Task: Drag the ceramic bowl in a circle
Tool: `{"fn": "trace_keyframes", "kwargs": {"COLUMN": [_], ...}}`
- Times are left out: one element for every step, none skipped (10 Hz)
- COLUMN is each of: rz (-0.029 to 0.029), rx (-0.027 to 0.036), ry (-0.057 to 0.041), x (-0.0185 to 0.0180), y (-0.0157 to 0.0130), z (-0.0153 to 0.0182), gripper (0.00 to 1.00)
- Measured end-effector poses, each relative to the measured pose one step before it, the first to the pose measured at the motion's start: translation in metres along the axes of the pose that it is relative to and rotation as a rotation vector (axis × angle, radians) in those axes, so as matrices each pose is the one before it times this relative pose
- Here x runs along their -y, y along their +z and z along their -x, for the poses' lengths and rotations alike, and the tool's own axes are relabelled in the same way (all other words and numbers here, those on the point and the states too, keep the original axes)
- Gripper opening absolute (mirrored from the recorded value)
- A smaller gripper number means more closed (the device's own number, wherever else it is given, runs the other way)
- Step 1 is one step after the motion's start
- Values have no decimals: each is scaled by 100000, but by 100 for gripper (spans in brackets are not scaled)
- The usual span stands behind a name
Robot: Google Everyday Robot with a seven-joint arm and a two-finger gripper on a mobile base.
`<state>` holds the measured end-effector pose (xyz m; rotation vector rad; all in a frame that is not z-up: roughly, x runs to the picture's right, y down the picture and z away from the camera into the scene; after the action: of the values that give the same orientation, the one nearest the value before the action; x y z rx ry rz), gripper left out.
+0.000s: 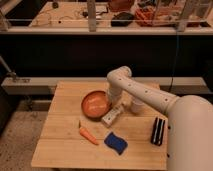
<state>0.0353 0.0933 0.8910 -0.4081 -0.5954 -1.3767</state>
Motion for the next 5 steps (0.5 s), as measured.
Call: {"fn": "trace_keyframes", "kwargs": {"rz": [814,624,422,294,18], "rx": [102,467,625,793,1002], "ry": [-4148,-5581,-5045,-5643,-4537], "x": [688,1542,1755,2139,1867], "y": [-181,133,205,307,342], "z": [974,889,779,739,533], "gripper": [0,0,0,0,0]}}
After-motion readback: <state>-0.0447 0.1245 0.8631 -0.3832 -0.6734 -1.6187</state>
